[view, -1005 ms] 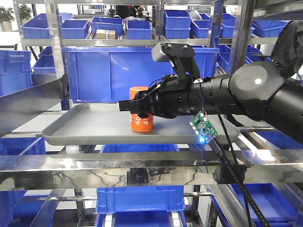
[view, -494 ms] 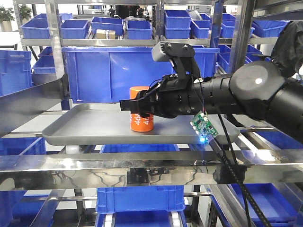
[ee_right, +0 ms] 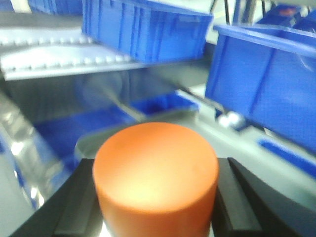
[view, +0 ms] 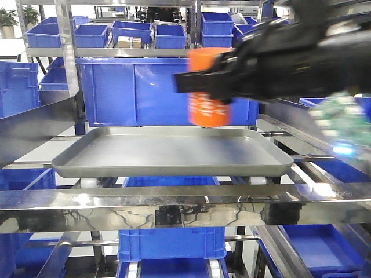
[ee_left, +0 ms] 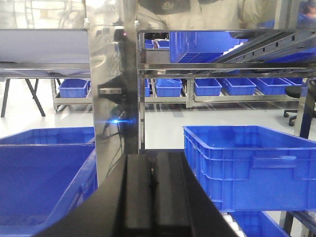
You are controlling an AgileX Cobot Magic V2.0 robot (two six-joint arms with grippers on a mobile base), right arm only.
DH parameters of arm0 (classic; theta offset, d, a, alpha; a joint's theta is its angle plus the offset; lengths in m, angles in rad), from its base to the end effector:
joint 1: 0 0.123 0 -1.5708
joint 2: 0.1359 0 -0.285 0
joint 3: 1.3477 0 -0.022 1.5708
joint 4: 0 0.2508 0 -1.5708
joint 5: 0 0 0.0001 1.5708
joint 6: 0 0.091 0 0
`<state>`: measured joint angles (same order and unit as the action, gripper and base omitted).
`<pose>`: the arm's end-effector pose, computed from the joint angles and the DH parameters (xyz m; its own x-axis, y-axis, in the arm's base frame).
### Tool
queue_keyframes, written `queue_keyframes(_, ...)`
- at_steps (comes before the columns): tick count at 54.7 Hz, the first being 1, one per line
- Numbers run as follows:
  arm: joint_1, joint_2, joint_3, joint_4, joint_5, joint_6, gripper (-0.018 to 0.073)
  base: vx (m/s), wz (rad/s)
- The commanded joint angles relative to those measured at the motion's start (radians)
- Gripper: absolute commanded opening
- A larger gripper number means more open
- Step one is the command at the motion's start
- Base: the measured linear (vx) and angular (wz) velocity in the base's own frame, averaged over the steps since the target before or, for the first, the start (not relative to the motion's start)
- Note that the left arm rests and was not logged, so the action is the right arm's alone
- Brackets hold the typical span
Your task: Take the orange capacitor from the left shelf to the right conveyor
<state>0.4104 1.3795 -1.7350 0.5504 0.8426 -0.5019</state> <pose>0.2434 0.1447 0.5084 -0.2061 -0.2041 -0.9570 -0.7354 0.6775 0.0139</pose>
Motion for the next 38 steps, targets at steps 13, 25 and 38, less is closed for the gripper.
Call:
queue_keyframes(13, -0.003, -0.203, 0.037, -0.164, 0.149, 0.140, 0.0338, 0.00, 0.00)
queue_keyframes(25, -0.003, -0.418, 0.410, -0.148, 0.008, 0.129, 0.0338, 0.00, 0.00)
queue_keyframes(38, -0.003, -0.644, 0.778, -0.141, -0.145, 0.119, 0.0338, 0.00, 0.00)
